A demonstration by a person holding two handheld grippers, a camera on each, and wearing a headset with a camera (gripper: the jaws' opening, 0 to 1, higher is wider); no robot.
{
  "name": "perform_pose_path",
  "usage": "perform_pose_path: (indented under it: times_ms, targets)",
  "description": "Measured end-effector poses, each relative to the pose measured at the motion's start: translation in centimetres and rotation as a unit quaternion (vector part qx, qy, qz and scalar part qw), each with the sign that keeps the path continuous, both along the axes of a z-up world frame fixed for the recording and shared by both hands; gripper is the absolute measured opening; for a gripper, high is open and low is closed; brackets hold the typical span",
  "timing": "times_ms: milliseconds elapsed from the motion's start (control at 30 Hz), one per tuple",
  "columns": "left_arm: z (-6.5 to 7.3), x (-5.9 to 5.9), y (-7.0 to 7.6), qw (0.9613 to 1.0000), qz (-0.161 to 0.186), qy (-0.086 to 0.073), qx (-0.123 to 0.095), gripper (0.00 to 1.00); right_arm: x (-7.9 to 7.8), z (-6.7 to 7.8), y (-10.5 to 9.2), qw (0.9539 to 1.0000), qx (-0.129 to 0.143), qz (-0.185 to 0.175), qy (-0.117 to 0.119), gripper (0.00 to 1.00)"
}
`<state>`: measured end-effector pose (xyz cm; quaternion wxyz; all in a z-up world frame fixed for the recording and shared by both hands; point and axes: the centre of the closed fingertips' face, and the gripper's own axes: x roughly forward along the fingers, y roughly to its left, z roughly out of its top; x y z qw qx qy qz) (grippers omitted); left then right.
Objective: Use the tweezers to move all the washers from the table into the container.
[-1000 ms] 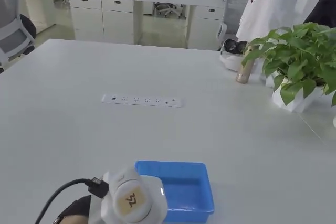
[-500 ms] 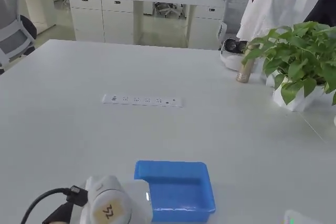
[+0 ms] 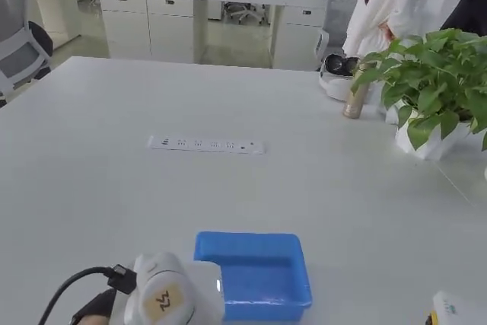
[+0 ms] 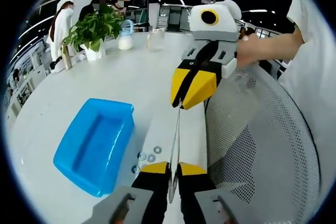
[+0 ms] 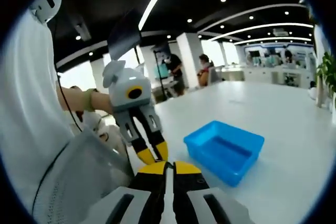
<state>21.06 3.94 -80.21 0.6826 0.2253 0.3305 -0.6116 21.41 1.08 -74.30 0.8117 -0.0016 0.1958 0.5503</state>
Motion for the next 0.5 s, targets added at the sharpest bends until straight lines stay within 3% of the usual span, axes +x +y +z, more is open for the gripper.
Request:
perform_pose_path:
  times_ms: [100,267,400,500]
  targets:
    - [0.0,-0.2,-0.7,0.9998,-0.017,-0.005,-0.005,0.03,-0.4,1.9,1.0,0.9996,0.019,0.015,-0.017,0.00]
    - [0.2,-0.6,-1.9,0.9987,-0.046,-0.020,-0.011,0.03,-1.1,3.4,3.1,0.9973,0.028,0.049,-0.048,0.00]
    - [0.7,-0.8,-2.5,0.9982,-0.046,-0.015,-0.035,0.03,-1.0,3.6,4.2,0.9965,0.048,0.052,-0.044,0.00]
    - [0.9,-0.7,-2.3,0.9982,-0.034,-0.007,-0.049,0.03,-0.9,2.3,4.4,0.9977,0.031,0.049,-0.033,0.00]
